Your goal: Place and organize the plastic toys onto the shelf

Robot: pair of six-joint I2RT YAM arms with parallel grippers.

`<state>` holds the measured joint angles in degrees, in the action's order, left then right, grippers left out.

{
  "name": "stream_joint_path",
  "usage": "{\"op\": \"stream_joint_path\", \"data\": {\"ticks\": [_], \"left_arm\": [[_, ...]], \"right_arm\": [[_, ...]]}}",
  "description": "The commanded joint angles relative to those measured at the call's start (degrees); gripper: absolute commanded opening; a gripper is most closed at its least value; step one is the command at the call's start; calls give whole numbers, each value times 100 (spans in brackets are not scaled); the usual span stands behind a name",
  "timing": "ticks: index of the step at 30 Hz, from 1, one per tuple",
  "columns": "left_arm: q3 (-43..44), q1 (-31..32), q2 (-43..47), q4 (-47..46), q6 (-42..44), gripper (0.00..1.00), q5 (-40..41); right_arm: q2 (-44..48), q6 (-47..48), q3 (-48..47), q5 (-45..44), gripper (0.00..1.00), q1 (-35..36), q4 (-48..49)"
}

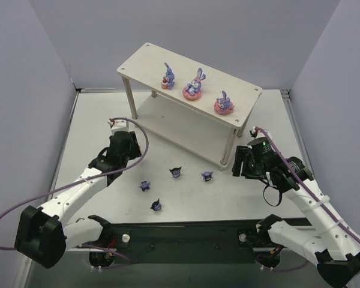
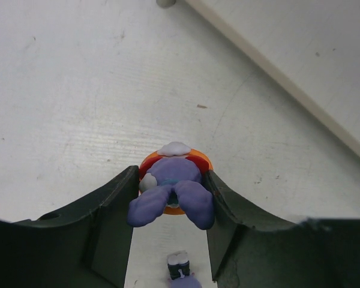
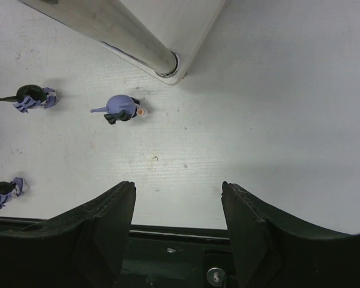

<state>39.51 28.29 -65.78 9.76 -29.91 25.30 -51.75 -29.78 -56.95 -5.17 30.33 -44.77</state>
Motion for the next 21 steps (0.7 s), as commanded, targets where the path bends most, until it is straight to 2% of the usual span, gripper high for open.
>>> {"op": "stream_joint_path", "data": {"ticks": [1,5,9,11,12,21], "left_arm": [[1162,-316,223,253,1056,0,-1071],[2417,-430,118,1105,1487,0,-1273],[3367,-623,13,1511,1769,0,-1448],[3773,-816,-119,1642,1900,0,-1799],[4253,-869,-189,1695,2128,0,-1983],[7630,-1185,-1867,3276,3245,0,-2889]], "right_arm": [[51,42,-334,-55,60,-62,-181],[121,86,-387,16,60,-71,-181],[156,43,-405,-28,60,-71,-190],[156,16,-422,-238,60,-79,-190],[130,-36,-440,-291,60,-80,-181],[-187,-230,-853,-318,60,-115,-401]]}}
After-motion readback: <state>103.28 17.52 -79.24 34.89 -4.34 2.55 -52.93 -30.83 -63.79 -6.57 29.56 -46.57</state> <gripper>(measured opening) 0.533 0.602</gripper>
